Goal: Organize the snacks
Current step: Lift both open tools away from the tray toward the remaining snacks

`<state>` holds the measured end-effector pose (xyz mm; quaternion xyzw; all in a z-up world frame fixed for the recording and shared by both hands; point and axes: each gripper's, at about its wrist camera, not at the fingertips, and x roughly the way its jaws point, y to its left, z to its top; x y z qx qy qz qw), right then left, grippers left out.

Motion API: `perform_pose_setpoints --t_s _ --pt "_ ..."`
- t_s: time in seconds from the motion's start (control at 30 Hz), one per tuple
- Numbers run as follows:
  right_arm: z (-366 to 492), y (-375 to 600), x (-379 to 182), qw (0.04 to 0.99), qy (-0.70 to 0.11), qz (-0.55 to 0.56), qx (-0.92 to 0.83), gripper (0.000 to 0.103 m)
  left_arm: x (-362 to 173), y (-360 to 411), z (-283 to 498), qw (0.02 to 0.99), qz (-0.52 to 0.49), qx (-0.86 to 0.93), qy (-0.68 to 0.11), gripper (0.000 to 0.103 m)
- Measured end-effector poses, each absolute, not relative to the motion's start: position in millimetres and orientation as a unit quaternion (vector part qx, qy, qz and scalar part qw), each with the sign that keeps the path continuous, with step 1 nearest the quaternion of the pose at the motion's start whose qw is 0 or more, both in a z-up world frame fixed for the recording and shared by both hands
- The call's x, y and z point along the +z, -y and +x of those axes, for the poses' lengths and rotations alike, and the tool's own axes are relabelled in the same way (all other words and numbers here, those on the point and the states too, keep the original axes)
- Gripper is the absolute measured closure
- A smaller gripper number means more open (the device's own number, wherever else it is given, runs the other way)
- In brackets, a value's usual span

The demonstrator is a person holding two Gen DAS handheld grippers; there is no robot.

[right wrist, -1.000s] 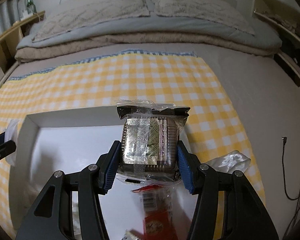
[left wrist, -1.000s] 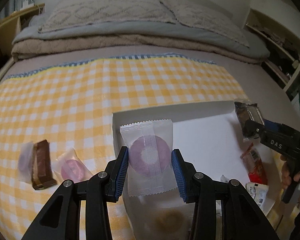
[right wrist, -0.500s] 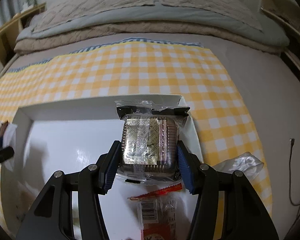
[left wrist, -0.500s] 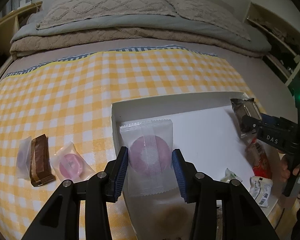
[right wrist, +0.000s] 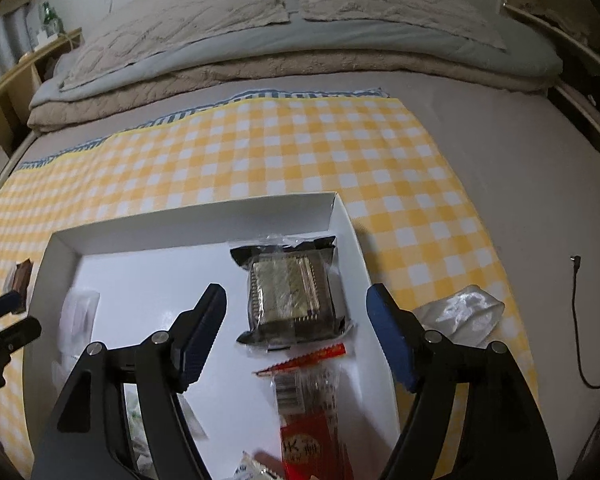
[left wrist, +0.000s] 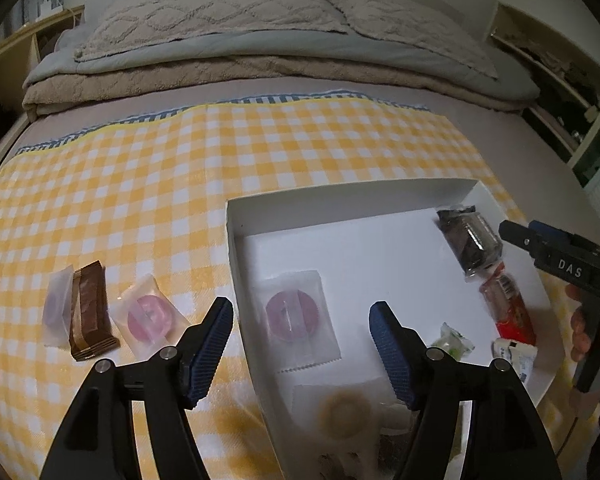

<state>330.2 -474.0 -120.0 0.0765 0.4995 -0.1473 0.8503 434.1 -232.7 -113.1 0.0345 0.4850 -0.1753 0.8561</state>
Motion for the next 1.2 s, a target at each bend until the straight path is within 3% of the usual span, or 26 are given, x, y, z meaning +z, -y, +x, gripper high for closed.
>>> perform_pose_setpoints --t_s 0.3,0.5,0.63,0.8,1.2 --pt "309.7 454.7 -91.5 0.865 -0.474 0.069 -0.153 0.021 -84.9 227.1 407.5 0.866 0.033 -0.181 -0.465 0.030" --pt "297.1 444.8 -72.7 0.870 -0.463 0.064 -0.155 0.010 -66.7 221.5 389.7 0.872 0.032 -0.180 -0.453 0.021" --pt "284.3 434.0 -55.8 0.878 -0.448 0.053 -0.159 0.000 -54.0 217.7 377.7 0.878 0.036 -0.176 -0.444 0.009" --pt "269.5 423.9 -35.6 0.888 -0.429 0.052 -0.158 0.000 -34.9 207.8 358.9 0.889 0.034 -0.169 -0.424 0.000" --pt "244.5 393.6 0.6 0.904 -0.399 0.041 -0.150 0.000 6.0 177.5 321.3 0.907 0.030 -0.154 -0.392 0.000"
